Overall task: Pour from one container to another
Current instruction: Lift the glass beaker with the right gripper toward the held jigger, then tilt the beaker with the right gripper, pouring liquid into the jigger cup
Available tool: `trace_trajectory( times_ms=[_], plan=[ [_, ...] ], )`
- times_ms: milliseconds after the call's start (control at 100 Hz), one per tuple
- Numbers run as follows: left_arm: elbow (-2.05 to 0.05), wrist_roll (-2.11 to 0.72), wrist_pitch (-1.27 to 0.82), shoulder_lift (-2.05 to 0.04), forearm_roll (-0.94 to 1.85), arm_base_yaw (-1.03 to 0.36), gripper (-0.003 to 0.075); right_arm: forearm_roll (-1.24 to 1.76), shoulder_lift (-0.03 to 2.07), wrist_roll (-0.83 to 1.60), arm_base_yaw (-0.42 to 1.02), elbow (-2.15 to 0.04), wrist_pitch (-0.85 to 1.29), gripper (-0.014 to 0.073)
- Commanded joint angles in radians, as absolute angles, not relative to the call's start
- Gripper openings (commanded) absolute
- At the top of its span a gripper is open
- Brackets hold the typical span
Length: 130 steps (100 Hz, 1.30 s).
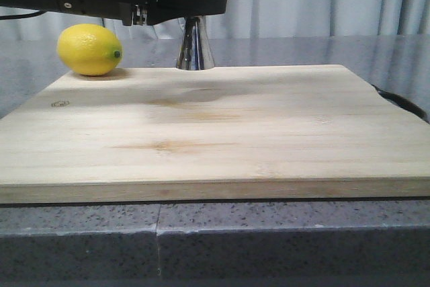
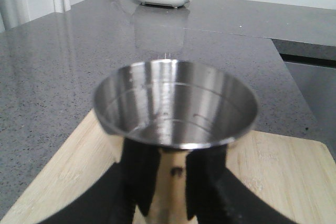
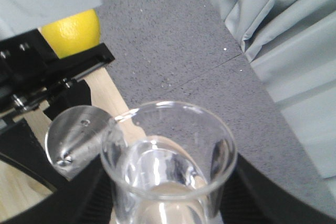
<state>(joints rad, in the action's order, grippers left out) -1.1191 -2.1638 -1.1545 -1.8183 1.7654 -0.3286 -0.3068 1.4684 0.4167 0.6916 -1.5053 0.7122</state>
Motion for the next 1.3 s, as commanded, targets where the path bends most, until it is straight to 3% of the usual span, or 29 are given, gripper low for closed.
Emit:
trace_trajectory(
  times_ms=[0, 1290],
  plan=[
    [-1.148, -2.156, -1.251, -1.772, 1.849, -0.339, 0.0187, -0.390, 1.441, 0.438, 0.700, -1.546, 0.663, 0.0303],
    [-1.148, -2.156, -1.251, -1.772, 1.849, -0.339, 0.0187, -0.472, 1.452, 0.749, 0.705, -1.546, 0.633, 0.0302]
  ],
)
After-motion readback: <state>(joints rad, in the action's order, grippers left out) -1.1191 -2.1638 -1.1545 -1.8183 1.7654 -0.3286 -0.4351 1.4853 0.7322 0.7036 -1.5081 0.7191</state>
